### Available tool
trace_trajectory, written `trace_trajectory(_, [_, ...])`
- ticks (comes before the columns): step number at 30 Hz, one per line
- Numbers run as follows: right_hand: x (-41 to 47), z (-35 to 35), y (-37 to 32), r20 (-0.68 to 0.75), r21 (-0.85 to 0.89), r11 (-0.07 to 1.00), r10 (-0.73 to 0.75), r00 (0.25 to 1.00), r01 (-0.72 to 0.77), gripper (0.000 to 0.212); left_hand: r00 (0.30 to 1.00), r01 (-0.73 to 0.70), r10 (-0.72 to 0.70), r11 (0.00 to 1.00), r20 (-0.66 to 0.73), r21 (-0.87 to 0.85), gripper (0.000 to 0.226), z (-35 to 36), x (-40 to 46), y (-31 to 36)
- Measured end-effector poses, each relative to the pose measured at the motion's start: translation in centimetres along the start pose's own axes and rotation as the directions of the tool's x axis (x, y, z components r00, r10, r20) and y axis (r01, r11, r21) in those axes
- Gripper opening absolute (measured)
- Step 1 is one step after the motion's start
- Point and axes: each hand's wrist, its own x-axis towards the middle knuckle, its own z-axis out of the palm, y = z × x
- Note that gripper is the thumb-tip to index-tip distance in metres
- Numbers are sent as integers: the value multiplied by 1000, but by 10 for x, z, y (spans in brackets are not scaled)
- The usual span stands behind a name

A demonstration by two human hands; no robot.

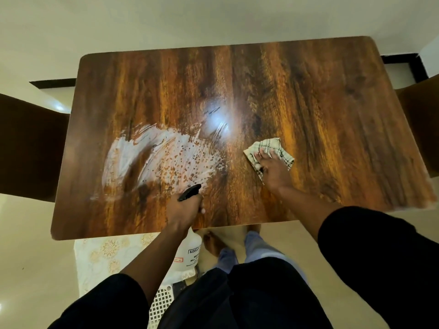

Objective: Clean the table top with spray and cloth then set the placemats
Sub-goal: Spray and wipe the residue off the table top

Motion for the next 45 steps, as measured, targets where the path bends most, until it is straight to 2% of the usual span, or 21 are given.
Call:
trace_trajectory(1, [-2,4,-7,-15,-5,999,47,999,-47,75,1000,17,-17,1000,-18,-5,13,-3,0,-3])
trace_trajectory(3, [-9,13,-28,-44,-11,994,104,994,-105,72,997,46,-45,999,-68,21,30,-12,-1,-6])
trace_trajectory(5, [-20,24,-47,-29,-18,997,70,997,-71,70,987,83,-79,996,-139,26,48,-24,-2,-9])
trace_trajectory(8, [-32,43,-72,24,-53,997,-46,999,48,77,983,72,-84,994,-162,-76,56,-40,3,-12])
trace_trajectory(11, [-37,62,-97,78,-83,985,-147,986,153,79,989,29,-40,997,-141,-78,44,-51,5,-11])
trace_trajectory(15, [-53,78,-127,135,-46,962,-262,956,270,71,978,-19,8,998,-208,-52,36,-63,8,-11])
trace_trajectory(17, [-62,86,-138,200,-43,923,-368,908,383,63,982,-9,-5,997,-190,-73,24,-68,8,-11])
trace_trajectory(21, [-77,113,-152,305,32,792,-589,748,610,57,973,23,-61,985,-221,-170,12,-76,8,-6])
trace_trajectory(25, [-71,112,-148,317,9,735,-645,695,678,65,971,13,-53,986,-233,-169,13,-76,8,-4])
trace_trajectory(27, [-60,99,-145,293,7,751,-633,717,660,65,983,6,-35,987,-181,-160,12,-79,13,-5])
trace_trajectory(29, [-48,86,-140,184,-16,827,-550,815,562,63,990,3,-26,987,-138,-162,14,-82,18,-6])
trace_trajectory(32, [-23,61,-130,90,-51,941,-330,940,335,58,994,21,-39,985,-101,-174,22,-86,22,-9])
trace_trajectory(34, [0,48,-119,46,-47,976,-211,976,213,63,996,40,-55,981,-74,-190,21,-87,25,-11])
trace_trajectory(37, [25,41,-111,-47,-8,996,-92,995,92,73,990,69,-92,976,-105,-208,17,-92,30,-15])
trace_trajectory(39, [27,48,-114,-42,-8,998,-63,997,62,73,987,86,-114,969,-113,-230,32,-95,33,-18])
trace_trajectory(41, [22,54,-121,-43,-38,997,-74,996,73,74,985,97,-126,967,-114,-234,39,-96,34,-22])
trace_trajectory(45, [0,83,-153,79,-3,973,-230,970,231,70,982,77,-111,973,-151,-218,37,-96,33,-26])
